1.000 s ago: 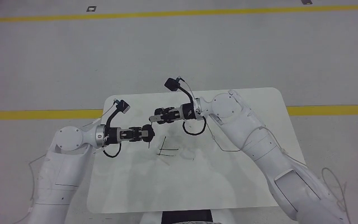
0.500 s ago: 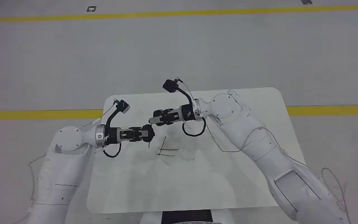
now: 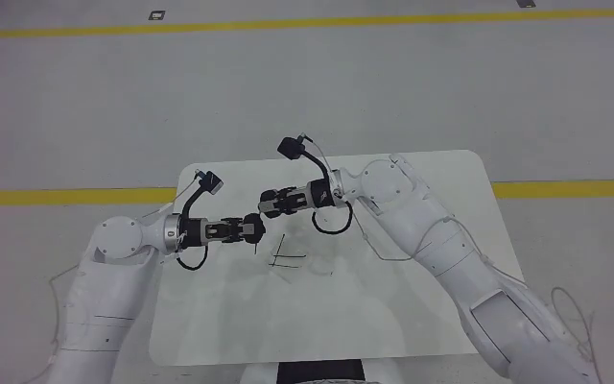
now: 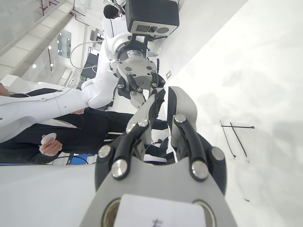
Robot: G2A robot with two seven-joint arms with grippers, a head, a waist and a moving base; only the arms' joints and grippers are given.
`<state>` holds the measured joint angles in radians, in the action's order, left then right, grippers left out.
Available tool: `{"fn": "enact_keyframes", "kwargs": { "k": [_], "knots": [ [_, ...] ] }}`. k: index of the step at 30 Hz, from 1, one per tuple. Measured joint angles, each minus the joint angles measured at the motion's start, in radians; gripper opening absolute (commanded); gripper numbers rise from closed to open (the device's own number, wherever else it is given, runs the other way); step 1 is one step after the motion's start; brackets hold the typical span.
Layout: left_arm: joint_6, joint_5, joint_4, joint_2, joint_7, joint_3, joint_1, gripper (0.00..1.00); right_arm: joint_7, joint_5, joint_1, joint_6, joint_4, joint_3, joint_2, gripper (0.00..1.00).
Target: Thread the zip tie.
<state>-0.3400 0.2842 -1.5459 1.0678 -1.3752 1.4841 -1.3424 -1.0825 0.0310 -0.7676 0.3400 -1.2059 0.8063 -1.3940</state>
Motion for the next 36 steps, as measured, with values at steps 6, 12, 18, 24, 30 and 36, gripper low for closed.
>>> {"fn": "enact_keyframes", "kwargs": {
  "k": [6, 12, 18, 24, 30, 36],
  "knots": [
    [0.000, 0.000, 0.000, 0.000, 0.000, 0.000, 0.000, 0.00, -0.001, -0.002, 0.004, 0.000, 0.002, -0.003, -0.001, 0.01],
    [0.000, 0.000, 0.000, 0.000, 0.000, 0.000, 0.000, 0.00, -0.001, -0.002, 0.007, 0.000, 0.005, -0.006, -0.002, 0.16],
    [0.000, 0.000, 0.000, 0.000, 0.000, 0.000, 0.000, 0.00, 0.001, 0.007, 0.009, 0.000, 0.012, -0.007, -0.004, 0.43],
    [0.000, 0.000, 0.000, 0.000, 0.000, 0.000, 0.000, 0.00, 0.001, 0.013, 0.011, 0.000, 0.015, -0.008, -0.005, 0.41],
    [0.000, 0.000, 0.000, 0.000, 0.000, 0.000, 0.000, 0.00, -0.001, 0.015, 0.014, 0.000, 0.017, -0.012, -0.008, 0.34],
    [0.000, 0.000, 0.000, 0.000, 0.000, 0.000, 0.000, 0.00, -0.003, 0.012, 0.017, 0.000, 0.019, -0.014, -0.009, 0.29]
  ]
}}
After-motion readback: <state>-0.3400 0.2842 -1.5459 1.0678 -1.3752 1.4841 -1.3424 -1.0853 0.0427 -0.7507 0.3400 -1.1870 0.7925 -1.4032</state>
